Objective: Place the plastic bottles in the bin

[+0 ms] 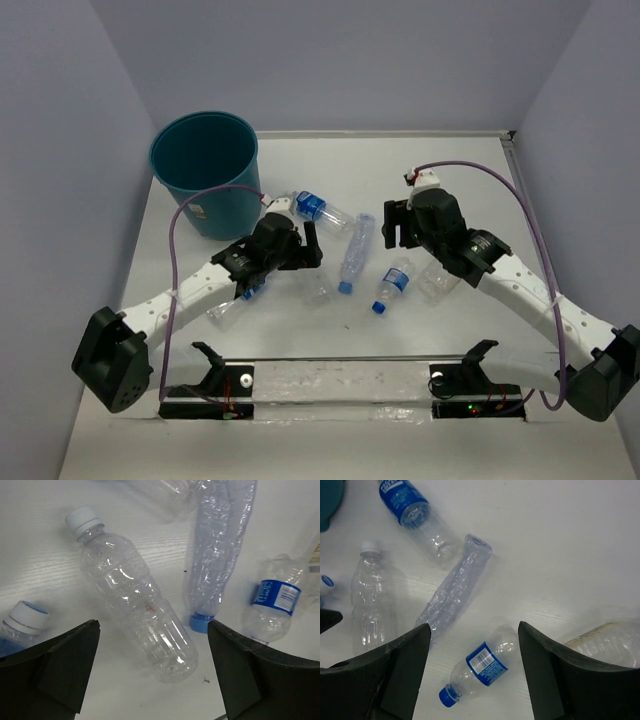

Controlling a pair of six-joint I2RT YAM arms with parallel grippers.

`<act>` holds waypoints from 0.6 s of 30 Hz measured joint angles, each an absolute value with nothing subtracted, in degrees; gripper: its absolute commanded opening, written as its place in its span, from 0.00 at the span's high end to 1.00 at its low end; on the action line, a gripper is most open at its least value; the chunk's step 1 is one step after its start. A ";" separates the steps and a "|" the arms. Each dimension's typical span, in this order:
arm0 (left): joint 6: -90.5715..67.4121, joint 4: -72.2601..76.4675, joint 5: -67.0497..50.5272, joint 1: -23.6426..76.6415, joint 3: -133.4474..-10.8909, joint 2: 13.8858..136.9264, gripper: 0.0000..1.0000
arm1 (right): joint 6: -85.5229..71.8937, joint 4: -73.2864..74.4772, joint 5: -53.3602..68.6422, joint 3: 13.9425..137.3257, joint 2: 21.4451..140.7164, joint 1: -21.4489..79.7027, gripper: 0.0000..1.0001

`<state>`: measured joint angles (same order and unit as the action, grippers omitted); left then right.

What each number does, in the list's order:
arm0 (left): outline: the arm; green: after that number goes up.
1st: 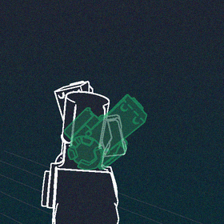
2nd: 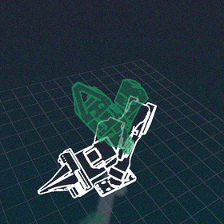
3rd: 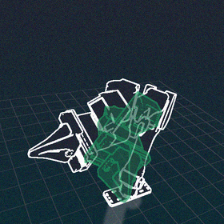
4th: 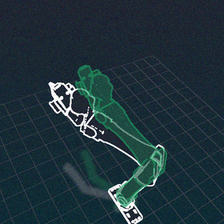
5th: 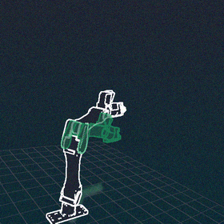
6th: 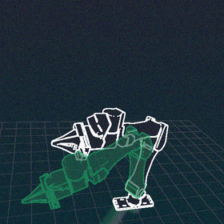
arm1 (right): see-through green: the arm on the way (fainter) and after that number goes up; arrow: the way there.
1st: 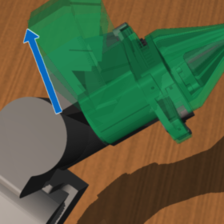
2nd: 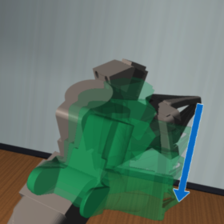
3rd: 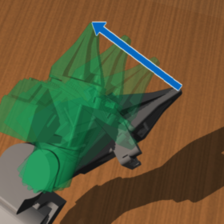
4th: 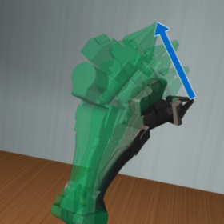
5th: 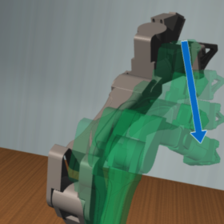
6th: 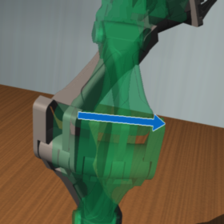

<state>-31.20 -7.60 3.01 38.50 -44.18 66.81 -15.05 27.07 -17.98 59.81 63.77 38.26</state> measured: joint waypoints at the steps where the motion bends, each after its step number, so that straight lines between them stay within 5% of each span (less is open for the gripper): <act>1: -31.38 -7.62 5.04 39.40 -44.23 68.07 0.03 | -15.31 26.96 -17.67 59.09 64.01 37.95 0.25; 11: -33.34 -5.89 13.78 41.17 -46.39 82.13 0.09 | -16.53 23.73 -12.71 55.24 66.17 36.64 0.19; 18: -33.45 -3.66 14.39 41.17 -49.95 90.41 0.29 | -18.09 18.17 -10.00 55.40 74.56 33.65 0.17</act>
<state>-33.45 -3.66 14.39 41.17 -49.95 90.41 -18.09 18.17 -10.00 55.40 74.56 33.65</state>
